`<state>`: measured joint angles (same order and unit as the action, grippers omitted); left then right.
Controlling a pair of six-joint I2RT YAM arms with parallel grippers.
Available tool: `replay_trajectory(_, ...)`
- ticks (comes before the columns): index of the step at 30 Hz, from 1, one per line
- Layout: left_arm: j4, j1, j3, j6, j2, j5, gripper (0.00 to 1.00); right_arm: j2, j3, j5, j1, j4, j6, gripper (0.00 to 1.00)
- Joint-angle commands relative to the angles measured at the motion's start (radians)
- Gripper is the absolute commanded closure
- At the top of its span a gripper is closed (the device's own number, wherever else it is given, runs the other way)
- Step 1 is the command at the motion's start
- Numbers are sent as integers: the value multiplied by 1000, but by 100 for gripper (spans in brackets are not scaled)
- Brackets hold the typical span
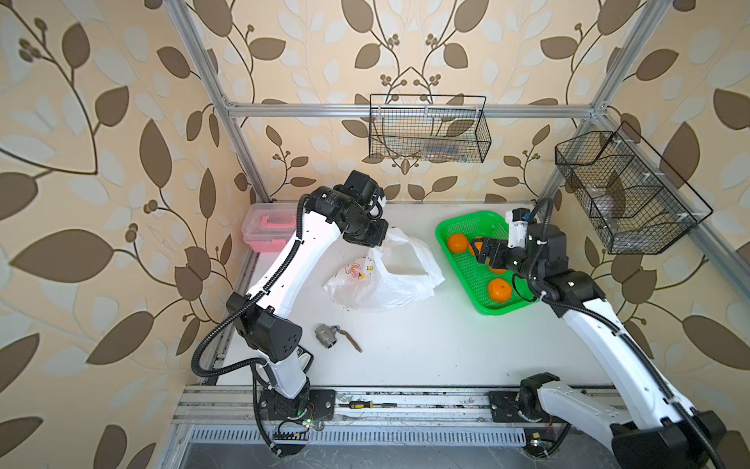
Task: Place the oranges into plastic bags & tie knots
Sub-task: Pick up the orange from the basket.
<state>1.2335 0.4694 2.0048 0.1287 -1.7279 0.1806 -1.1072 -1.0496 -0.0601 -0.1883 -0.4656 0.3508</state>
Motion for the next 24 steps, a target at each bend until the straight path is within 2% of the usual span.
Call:
replay_trajectory(1, 4, -9, 1, -17, 18, 0, 100, -112, 18, 47, 69, -63, -97, 5)
replay_trajectory(5, 2, -11, 2, -18, 16, 7, 100, -301, -69, 91, 123, -18, -132, 5)
replay_trajectory(8, 3, -9, 2, -18, 16, 7, 100, -478, -200, 132, 138, -62, -164, 8)
replay_trajectory(12, 8, -10, 6, -23, 13, 0, 100, -665, -340, 126, 141, -92, -185, 11)
replay_trajectory(19, 11, -10, 8, -23, 10, 10, 100, -862, -505, 101, 149, -134, -174, 12)
replay_trajectory(24, 11, -9, 7, -24, 10, 7, 100, -934, -545, 109, 154, -146, -150, 13)
